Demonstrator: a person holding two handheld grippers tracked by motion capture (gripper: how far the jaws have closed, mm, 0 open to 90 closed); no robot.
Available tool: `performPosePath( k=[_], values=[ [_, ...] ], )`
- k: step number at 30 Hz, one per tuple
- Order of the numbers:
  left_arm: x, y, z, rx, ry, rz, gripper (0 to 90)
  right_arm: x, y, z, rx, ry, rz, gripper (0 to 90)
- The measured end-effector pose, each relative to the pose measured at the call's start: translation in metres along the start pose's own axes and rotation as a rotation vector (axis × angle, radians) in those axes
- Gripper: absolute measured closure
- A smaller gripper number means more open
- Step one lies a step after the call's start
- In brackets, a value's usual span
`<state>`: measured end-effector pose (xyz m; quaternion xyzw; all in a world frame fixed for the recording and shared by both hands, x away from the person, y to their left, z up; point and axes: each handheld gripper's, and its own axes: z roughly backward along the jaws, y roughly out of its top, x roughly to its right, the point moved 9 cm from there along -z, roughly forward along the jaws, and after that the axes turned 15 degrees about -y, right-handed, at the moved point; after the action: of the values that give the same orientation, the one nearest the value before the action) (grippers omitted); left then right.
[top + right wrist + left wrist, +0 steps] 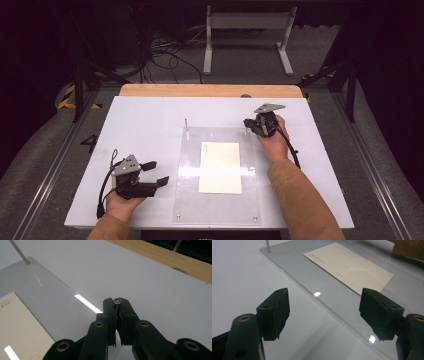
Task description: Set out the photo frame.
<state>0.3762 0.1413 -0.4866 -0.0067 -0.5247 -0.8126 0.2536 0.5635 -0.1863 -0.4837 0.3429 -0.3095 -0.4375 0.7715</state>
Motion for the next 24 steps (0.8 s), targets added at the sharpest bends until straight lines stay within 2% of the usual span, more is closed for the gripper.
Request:
performPosePath(
  k=[4, 19, 21, 24],
  values=[
    [0.001, 0.000, -0.001, 0.001, 0.000, 0.005, 24.8, 0.001, 0.001, -0.002, -0.037, -0.001, -0.031, 85.0],
    [0.002, 0.000, 0.000, 0.007, -0.001, 0.006, 24.8, 0.006, 0.005, -0.010, -0.087, 0.008, -0.113, 85.4],
    [0.002, 0.000, 0.000, 0.006, -0.002, 0.003, 24.6, 0.008, 0.007, -0.012, -0.109, 0.004, -0.141, 85.4],
    [0.002, 0.001, 0.000, 0.005, 0.000, -0.008, 23.7, 0.010, 0.008, -0.015, -0.119, 0.025, -0.170, 85.4]
  ],
)
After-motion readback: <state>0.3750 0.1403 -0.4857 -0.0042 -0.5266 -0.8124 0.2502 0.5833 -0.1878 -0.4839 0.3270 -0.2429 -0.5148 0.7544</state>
